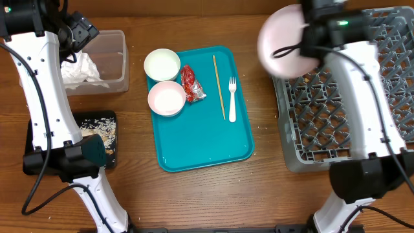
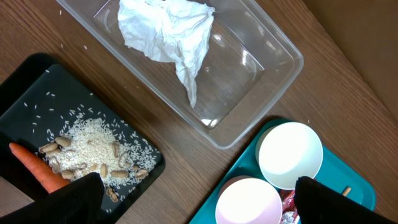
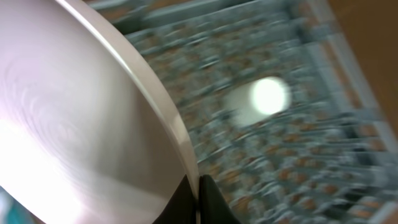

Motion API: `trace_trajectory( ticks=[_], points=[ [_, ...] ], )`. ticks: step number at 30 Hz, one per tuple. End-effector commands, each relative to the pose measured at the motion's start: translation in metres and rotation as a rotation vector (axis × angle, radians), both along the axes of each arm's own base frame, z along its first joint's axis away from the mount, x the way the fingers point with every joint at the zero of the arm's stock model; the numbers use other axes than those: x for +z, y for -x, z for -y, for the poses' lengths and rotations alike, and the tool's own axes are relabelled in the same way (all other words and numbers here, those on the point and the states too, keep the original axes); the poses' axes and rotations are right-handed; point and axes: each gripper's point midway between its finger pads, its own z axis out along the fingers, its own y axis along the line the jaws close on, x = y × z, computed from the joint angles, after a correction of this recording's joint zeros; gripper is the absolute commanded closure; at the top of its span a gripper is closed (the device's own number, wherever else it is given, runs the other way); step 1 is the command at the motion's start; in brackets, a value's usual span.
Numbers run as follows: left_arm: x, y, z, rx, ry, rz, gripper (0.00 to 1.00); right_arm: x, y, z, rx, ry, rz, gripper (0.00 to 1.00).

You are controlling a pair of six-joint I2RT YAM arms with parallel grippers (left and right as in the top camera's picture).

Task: Sort waste into correct bins and load items into the dishwasher rack
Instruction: 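Lift the white plate and stand it upright in the rack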

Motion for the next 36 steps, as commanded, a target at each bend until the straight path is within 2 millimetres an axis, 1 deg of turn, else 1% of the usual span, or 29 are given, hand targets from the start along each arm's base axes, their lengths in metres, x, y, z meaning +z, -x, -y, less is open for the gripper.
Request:
trace_trajectory(
  ticks=[1, 5, 7, 12, 17, 20, 23, 27, 34, 36],
  points=[
    [-0.005, -0.001, 0.001, -0.022, -0.001, -0.016, 0.00, 0.010, -0.006, 0.055, -0.069, 0.125, 0.005, 0.96],
    [-0.005, -0.001, 0.001, -0.022, -0.001, -0.016, 0.00, 0.005, -0.015, 0.096, -0.150, 0.148, 0.031, 0.96],
    [-0.005, -0.001, 0.001, -0.022, -0.001, -0.016, 0.00, 0.003, -0.019, 0.111, -0.152, 0.166, 0.029, 0.96],
    [-0.005, -0.001, 0.001, -0.022, -0.001, -0.016, 0.00, -0.003, -0.031, 0.134, -0.153, 0.205, 0.037, 0.96],
    [-0.005, -0.001, 0.001, -0.022, -0.001, -0.016, 0.00, -0.014, -0.045, 0.144, -0.106, 0.245, 0.009, 0.96],
    [-0.005, -0.001, 0.001, -0.022, -0.001, -0.016, 0.00, -0.025, -0.053, 0.147, -0.093, 0.269, -0.017, 0.96],
    [-0.005, -0.001, 0.001, -0.022, -0.001, -0.016, 0.00, -0.037, -0.056, 0.151, -0.102, 0.291, -0.048, 0.93],
    [-0.005, -0.002, 0.001, -0.022, -0.001, -0.016, 0.00, -0.049, -0.058, 0.152, -0.098, 0.289, -0.072, 0.93],
    [-0.005, -0.001, 0.001, -0.022, -0.001, -0.016, 0.00, -0.051, -0.062, 0.150, -0.095, 0.289, -0.063, 0.93],
    [-0.005, -0.001, 0.001, -0.022, -0.001, -0.016, 0.00, -0.051, -0.063, 0.149, -0.093, 0.289, -0.063, 0.96]
  ],
)
